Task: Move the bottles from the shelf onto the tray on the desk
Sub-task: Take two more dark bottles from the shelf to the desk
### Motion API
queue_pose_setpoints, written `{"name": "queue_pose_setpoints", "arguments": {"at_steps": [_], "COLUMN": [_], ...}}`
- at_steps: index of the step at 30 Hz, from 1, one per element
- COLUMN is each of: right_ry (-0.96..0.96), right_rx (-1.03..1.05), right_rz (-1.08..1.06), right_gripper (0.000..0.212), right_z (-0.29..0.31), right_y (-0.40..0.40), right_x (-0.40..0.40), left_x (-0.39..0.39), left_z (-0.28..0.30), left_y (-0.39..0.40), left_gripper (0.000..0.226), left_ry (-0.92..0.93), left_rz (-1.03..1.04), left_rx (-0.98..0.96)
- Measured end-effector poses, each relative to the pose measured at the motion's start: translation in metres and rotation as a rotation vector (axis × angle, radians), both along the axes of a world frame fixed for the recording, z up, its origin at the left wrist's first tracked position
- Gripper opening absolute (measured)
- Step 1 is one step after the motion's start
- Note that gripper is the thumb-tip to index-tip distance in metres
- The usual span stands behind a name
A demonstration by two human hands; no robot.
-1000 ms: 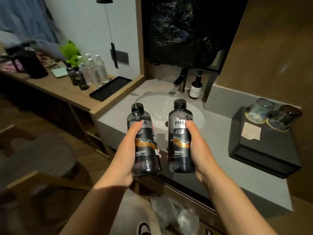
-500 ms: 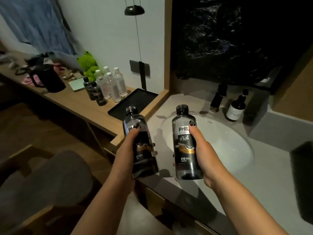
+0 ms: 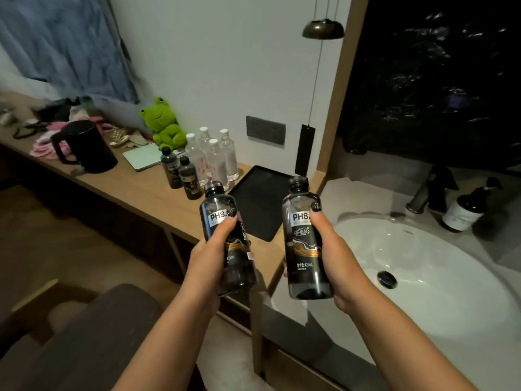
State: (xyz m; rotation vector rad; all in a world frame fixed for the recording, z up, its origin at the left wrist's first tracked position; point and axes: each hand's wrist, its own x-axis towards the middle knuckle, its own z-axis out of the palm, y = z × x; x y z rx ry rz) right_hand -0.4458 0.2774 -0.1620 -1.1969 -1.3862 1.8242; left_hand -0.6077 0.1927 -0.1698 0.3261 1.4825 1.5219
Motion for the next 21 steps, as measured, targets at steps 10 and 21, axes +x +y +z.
{"name": "queue_pose_setpoints", "arguments": {"at_steps": [10,21], "right_ry": [0.009,-0.077], "right_rx": [-0.054,-0.020], "right_rz": [-0.071,-0.039], "right_gripper": [0.042,0.039], "right_z": [-0.009,-0.016], "right_y": [0.020,0.107], "right_x": [-0.118,-0.200], "left_x": [-0.119,-0.190], "left_z": [-0.007,-0.027], "left_y": [0.033,0.115], "left_gripper": [0.048,0.051], "left_ry": [0.067,-0.001], "left_rz": [-0.041,-0.010], "left_rx": [0.004,-0.035]}}
